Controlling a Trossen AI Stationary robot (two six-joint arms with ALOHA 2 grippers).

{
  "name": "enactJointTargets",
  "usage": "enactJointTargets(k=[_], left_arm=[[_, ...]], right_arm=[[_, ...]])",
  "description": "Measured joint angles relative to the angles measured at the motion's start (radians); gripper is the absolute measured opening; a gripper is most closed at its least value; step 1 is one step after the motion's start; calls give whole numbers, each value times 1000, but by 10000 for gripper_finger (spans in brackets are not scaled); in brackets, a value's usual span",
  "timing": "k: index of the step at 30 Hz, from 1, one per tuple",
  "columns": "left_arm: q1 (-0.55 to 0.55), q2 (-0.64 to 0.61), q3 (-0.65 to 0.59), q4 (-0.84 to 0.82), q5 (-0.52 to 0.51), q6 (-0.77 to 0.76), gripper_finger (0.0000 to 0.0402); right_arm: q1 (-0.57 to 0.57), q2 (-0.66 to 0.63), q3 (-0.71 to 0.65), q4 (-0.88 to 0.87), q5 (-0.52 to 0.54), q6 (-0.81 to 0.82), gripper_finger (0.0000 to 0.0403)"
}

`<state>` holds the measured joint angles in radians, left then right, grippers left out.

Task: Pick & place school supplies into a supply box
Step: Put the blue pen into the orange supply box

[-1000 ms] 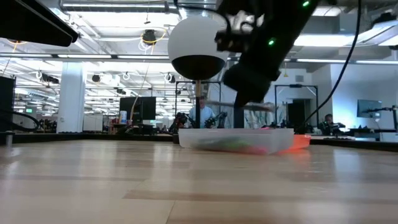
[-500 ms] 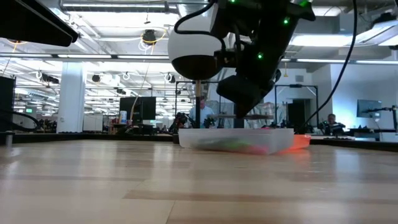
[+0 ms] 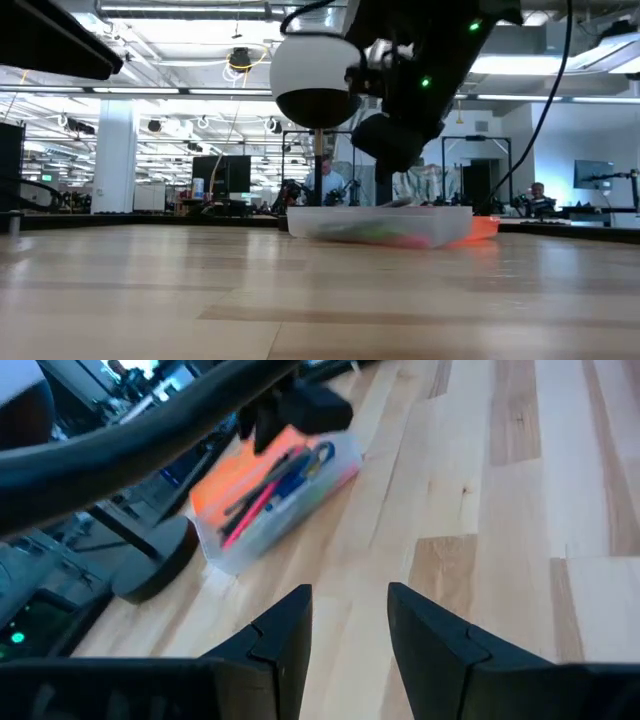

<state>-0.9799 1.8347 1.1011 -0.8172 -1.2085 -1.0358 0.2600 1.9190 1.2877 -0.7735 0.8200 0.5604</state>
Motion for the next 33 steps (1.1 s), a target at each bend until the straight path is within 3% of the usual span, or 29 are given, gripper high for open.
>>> enactJointTargets(k=[8,16,22,28,33], left_arm=[[0,0,0,-4,80,-24,128],[0,0,0,-4,122,-60,128],[2,0,0,-4,281,-166,128],[11,0,0,-4,361,-253,128],[19,-2,0,-24,602,-403,128]], right_arm=[[173,-62,-1,-81,244,-20,122],[359,-208,-17,-197,283,-19,117],[503,-343,-151,-169,292,-2,116],[649,-464,-319,-40,339,-8,116],[715,-525,-431,88,342,-9,116]])
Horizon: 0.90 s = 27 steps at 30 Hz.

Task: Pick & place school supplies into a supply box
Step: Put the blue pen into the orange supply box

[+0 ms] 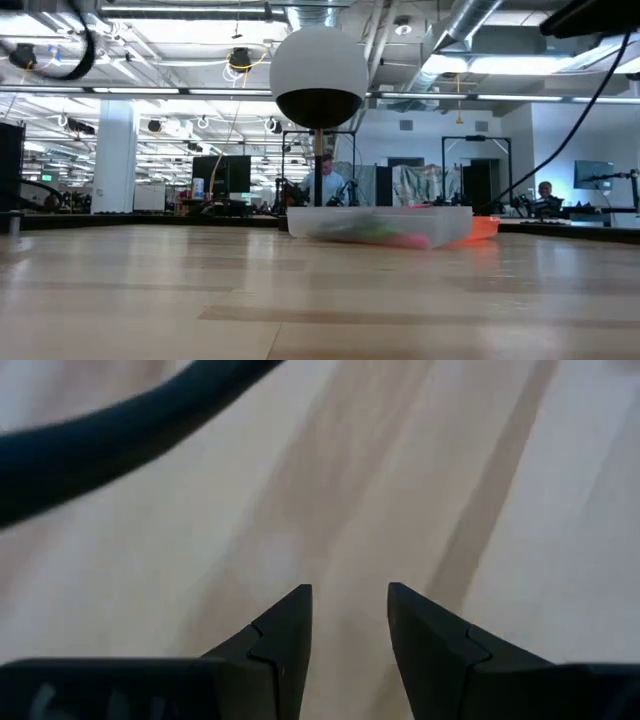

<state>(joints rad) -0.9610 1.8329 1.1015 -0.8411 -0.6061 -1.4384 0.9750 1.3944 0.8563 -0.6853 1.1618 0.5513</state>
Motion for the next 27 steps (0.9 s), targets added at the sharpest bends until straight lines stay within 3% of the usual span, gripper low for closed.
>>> enactJointTargets(k=[4,7,15,22,27], left_arm=[[2,-1,0,-31,218,-167,128],[2,-1,7,-61,295,-241,128],[2,-1,110,-296,329,-361,128],[-15,-2,140,-540,505,-515,128],[-47,-2,140,-537,449,-586,128]], right_arm=[[17,0,-57,68,0,-2,116],[18,0,-89,104,0,-2,116],[24,0,-119,158,-9,-2,116],[74,0,-186,232,-12,-2,116],[105,1,-231,301,-11,-2,116]])
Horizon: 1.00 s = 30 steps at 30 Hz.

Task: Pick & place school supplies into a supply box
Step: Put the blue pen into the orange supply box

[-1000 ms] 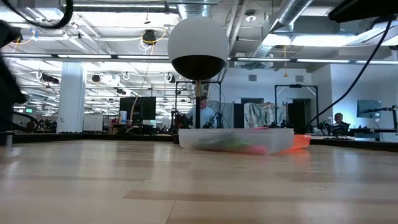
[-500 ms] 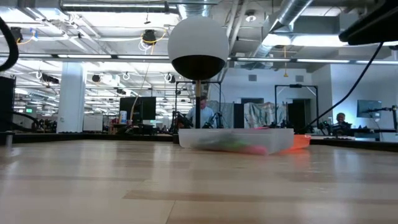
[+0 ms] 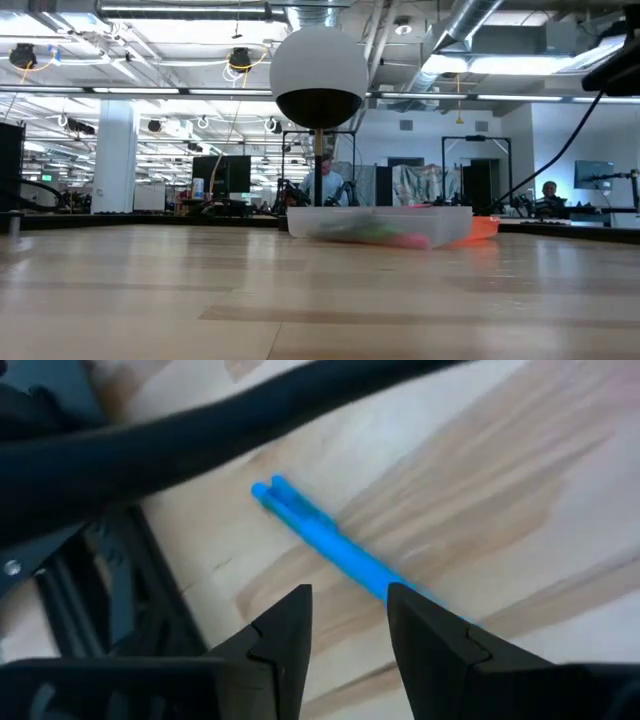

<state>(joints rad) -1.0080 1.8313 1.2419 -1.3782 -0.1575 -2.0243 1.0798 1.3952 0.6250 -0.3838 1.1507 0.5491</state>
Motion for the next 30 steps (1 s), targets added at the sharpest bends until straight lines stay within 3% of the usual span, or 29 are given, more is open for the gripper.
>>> enactJointTargets(k=[14,30], left_arm=[[-26,2,-8,94,-27,-121,186],[-12,2,-199,347,-11,-148,190]], right_arm=[[6,0,-43,108,0,0,116],[6,0,-87,199,-34,0,116]])
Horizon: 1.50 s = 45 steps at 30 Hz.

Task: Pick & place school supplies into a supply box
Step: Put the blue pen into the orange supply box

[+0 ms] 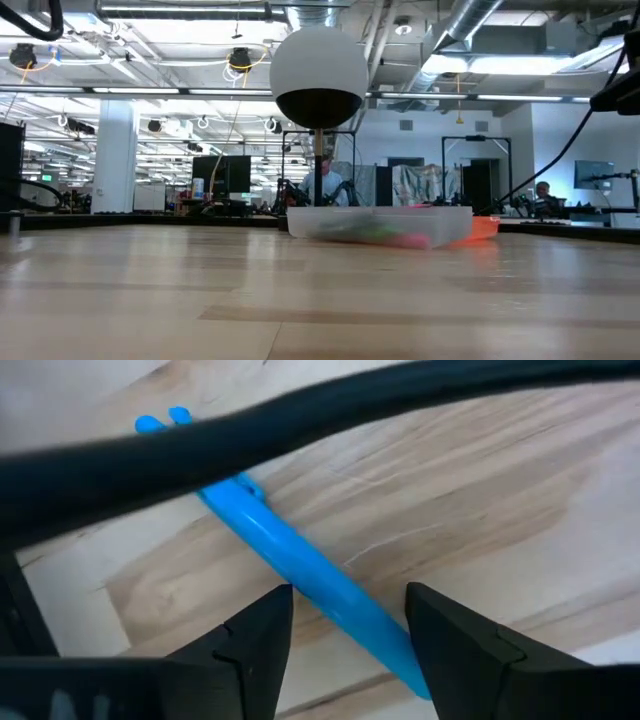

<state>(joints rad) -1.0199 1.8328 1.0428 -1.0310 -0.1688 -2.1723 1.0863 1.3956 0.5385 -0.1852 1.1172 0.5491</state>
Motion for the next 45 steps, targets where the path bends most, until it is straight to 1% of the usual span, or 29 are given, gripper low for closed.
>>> enactJointTargets(k=[4,6,9,13,16,18,24,33,40,45], left_arm=[[0,-5,-32,25,8,1,190],[-1,-6,-46,39,-5,49,190],[-2,-6,-57,69,-49,196,188],[-1,-4,-57,85,-115,418,175],[6,-3,-57,88,-136,530,161],[13,-2,-57,89,-140,579,152],[48,-2,-58,117,-138,666,120],[116,-5,-58,151,-68,709,80],[164,-8,-58,177,-31,780,65],[188,-9,-58,202,-36,833,64]], right_arm=[[0,0,0,2,0,0,116],[0,0,0,4,0,0,116],[0,0,0,8,0,0,116],[0,0,0,12,0,0,116],[-2,0,0,16,0,0,116],[-2,0,0,18,0,0,116],[-2,0,0,38,0,-4,116],[-2,0,0,63,0,-8,116],[-2,0,0,67,-1,-8,116],[-2,0,0,67,-4,-8,116]])
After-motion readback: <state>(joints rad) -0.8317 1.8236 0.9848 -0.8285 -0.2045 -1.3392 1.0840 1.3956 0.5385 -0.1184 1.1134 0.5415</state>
